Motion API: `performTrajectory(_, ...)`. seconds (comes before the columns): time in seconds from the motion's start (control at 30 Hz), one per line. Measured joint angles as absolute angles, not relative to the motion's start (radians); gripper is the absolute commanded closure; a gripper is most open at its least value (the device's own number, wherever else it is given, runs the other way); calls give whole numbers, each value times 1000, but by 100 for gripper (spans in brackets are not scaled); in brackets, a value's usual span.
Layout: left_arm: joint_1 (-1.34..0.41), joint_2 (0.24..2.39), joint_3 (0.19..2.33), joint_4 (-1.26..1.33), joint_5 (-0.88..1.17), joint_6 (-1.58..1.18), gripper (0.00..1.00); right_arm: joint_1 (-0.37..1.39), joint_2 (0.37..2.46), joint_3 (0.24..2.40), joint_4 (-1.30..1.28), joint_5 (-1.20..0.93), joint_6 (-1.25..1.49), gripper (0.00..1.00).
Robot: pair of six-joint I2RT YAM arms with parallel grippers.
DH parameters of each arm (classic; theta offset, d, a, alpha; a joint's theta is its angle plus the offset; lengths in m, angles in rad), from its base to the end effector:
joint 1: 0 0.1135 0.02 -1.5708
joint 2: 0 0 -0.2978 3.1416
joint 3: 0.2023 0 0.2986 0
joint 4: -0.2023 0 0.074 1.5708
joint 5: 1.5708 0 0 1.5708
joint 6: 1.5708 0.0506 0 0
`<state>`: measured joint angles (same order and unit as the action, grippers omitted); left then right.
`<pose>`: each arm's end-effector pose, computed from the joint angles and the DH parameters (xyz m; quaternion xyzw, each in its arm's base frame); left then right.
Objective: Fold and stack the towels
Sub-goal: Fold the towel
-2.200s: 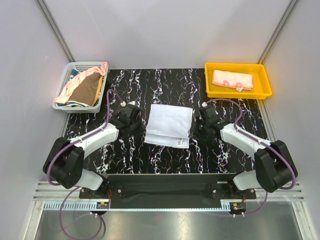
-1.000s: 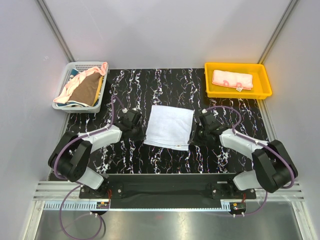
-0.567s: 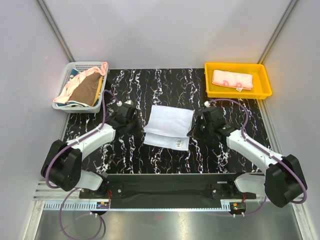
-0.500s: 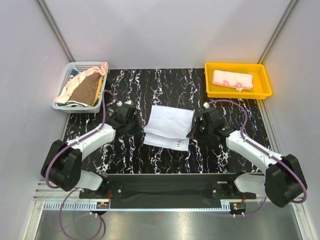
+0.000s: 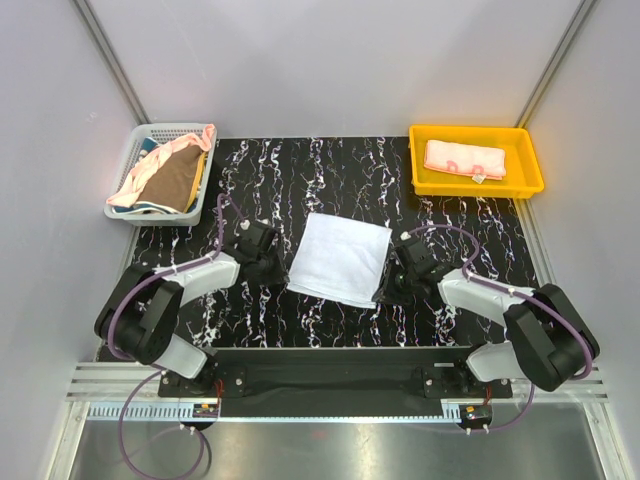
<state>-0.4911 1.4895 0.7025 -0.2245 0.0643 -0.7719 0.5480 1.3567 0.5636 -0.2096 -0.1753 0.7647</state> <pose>0.2726 -0.1495 0.1400 -0.1256 0.9524 -0.1878 0.2044 0.2270 0.1489 0.1338 0.0790 0.9533 0.2369 0.1699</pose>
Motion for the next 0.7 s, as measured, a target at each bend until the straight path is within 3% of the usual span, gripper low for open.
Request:
performTrajectory(0.03,-491,1493,700,-221,64,-774,88,548,1355,562,-208,-176,766,68)
performTrajectory(0.17,-490,1492,703,-228,62,-765,61,548,1316,567,-245,-161,756,55)
performTrajectory(0.23,-489,1486,725,-262,52,-754,56,548,1290,590,-288,-138,742,53)
performTrajectory(0.47,-458,1468,931,-374,-13,-693,50,456,1319,774,-341,-72,683,55)
performTrajectory(0.7,-420,1713,1251,-302,-38,-519,50,340,1629,979,-293,-20,635,57)
